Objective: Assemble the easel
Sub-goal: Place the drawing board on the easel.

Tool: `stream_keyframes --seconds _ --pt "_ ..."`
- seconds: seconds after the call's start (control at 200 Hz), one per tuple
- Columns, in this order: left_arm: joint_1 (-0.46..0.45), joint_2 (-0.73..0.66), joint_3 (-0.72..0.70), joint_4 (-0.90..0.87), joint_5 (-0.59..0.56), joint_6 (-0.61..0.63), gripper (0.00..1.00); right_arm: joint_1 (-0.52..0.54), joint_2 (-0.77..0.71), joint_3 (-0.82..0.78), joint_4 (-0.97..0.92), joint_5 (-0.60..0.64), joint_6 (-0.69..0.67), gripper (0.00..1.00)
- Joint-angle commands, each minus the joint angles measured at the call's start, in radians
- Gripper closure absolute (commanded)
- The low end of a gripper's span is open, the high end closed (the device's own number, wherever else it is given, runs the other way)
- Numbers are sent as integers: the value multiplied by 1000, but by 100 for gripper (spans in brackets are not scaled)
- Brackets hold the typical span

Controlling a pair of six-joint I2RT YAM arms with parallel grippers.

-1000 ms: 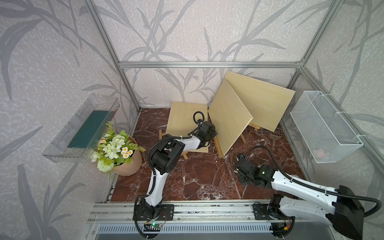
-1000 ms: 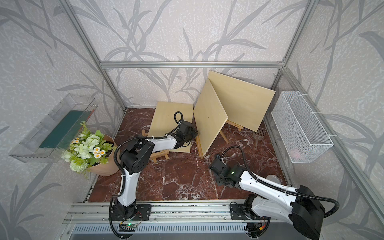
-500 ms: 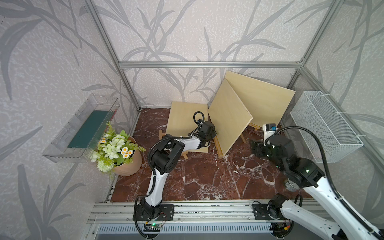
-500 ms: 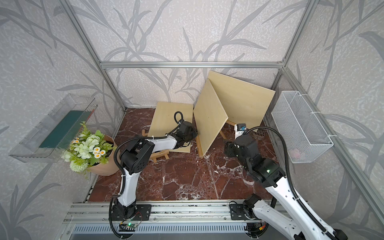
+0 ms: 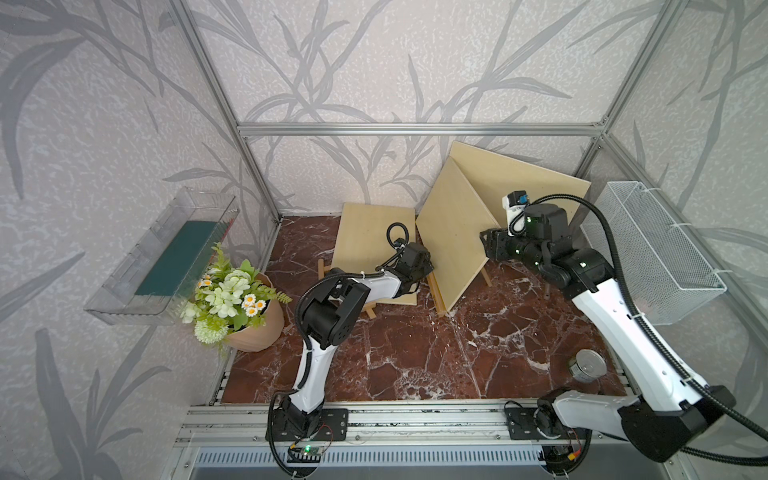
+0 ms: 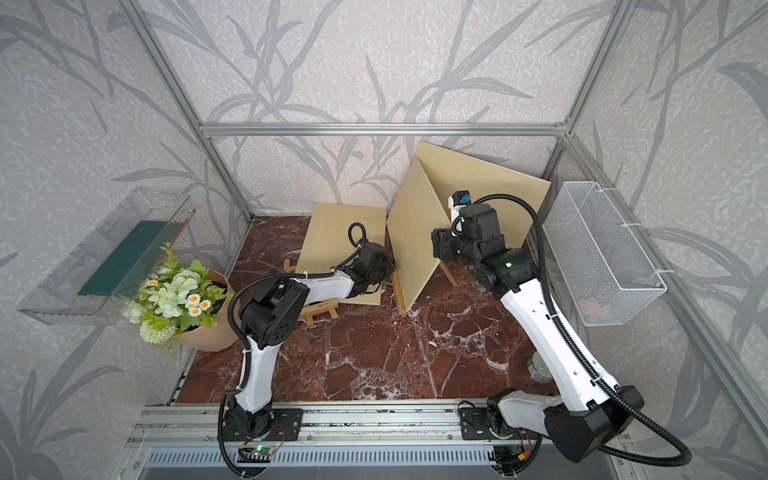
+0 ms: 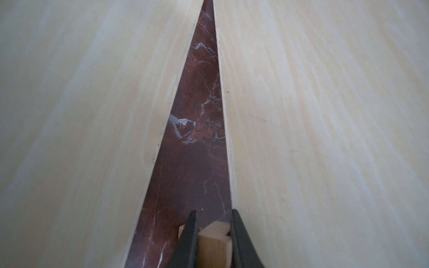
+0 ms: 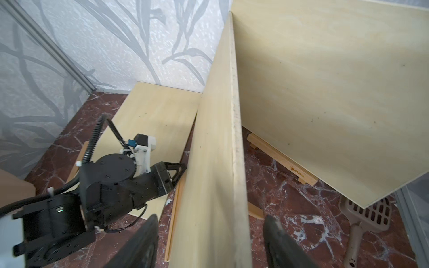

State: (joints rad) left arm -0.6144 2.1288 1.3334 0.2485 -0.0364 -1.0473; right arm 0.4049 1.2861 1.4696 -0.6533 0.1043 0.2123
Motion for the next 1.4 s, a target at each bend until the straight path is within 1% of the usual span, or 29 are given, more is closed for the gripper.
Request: stream_keyframes --seconds 0.0,0.095,0.17,0.31,0.395,0.485,0.635,0.845,0.915,1.165,1.23,1.31,1.33,1.394 --pt "-2 49 -25 -71 -12 25 100 -12 7 54 -22 4 -16 32" --pt "-3 48 -25 -71 -12 30 100 -16 43 76 -37 -36 -20 39" --pt "-3 50 -22 -71 -8 30 100 -18 78 134 -76 -71 -20 43" --pt "-2 46 -24 -77 -12 34 100 -37 178 332 -271 -111 5 43" --pt "-2 45 -25 -77 -13 36 100 -79 248 456 -396 -152 22 43" --pt "-4 46 -24 -75 -12 36 100 -124 302 540 -464 -195 26 44" --pt "-3 46 -20 -74 -13 39 100 -177 358 602 -468 -292 19 45" --pt "-2 50 -12 -81 -10 41 100 -180 415 672 -462 -412 12 47" --pt "-3 51 -9 -81 -10 41 100 -180 472 693 -467 -462 0 48" --pt "-3 60 -2 -74 0 37 100 -181 571 773 -487 -520 -13 53" --pt "-3 61 -2 -71 2 39 100 -179 594 806 -497 -519 -17 58" --pt "-3 62 0 -70 3 39 100 -180 620 846 -524 -510 -26 72" --pt "-3 62 1 -71 3 39 100 -180 625 854 -531 -509 -29 76" --pt "-2 62 2 -71 4 39 100 -179 625 852 -535 -513 -33 83"
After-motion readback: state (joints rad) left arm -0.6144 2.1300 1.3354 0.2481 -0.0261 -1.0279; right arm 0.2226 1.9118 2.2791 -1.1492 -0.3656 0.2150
